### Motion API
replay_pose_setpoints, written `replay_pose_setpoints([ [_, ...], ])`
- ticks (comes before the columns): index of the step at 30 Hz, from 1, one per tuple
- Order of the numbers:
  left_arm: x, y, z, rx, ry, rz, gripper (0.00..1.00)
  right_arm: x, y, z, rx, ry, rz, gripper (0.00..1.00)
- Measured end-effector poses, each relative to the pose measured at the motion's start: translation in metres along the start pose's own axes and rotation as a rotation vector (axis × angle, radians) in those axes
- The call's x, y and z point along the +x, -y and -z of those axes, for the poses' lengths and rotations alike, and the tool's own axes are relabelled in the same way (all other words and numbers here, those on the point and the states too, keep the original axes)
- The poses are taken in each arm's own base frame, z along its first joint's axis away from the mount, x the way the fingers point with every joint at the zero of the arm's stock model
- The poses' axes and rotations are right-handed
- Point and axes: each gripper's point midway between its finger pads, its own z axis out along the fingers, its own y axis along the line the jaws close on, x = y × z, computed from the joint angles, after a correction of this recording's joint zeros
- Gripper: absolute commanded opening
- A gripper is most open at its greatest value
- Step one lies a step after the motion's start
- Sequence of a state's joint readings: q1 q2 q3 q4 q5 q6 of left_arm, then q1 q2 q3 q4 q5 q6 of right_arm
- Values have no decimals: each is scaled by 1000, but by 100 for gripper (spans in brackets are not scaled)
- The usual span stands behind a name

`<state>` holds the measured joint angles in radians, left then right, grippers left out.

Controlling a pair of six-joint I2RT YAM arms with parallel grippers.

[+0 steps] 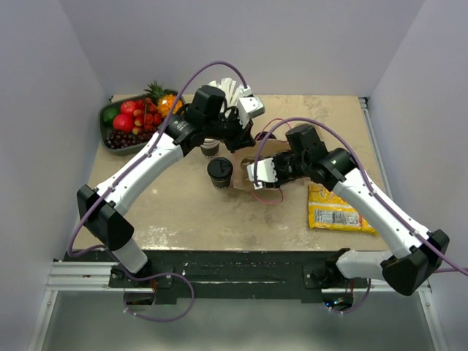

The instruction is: Pack the takeout coffee

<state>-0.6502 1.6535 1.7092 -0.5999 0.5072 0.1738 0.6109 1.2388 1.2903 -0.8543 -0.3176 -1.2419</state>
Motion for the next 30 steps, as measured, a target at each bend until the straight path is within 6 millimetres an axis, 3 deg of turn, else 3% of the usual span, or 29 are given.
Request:
replay_pose_setpoints([
  [6, 0, 0, 0, -2, 0, 18, 0, 13, -3, -8, -14, -80, -37, 0],
  [18, -2, 5, -1, 29, 17, 105, 0, 11, 4, -9, 51, -192, -43, 0],
  [25, -1, -8, 0, 52, 37, 204, 0, 26, 3, -30, 27, -273, -61, 0],
  [30, -2, -20, 2, 80, 64, 278, 0, 30, 8, -29, 52, -297, -58, 0],
])
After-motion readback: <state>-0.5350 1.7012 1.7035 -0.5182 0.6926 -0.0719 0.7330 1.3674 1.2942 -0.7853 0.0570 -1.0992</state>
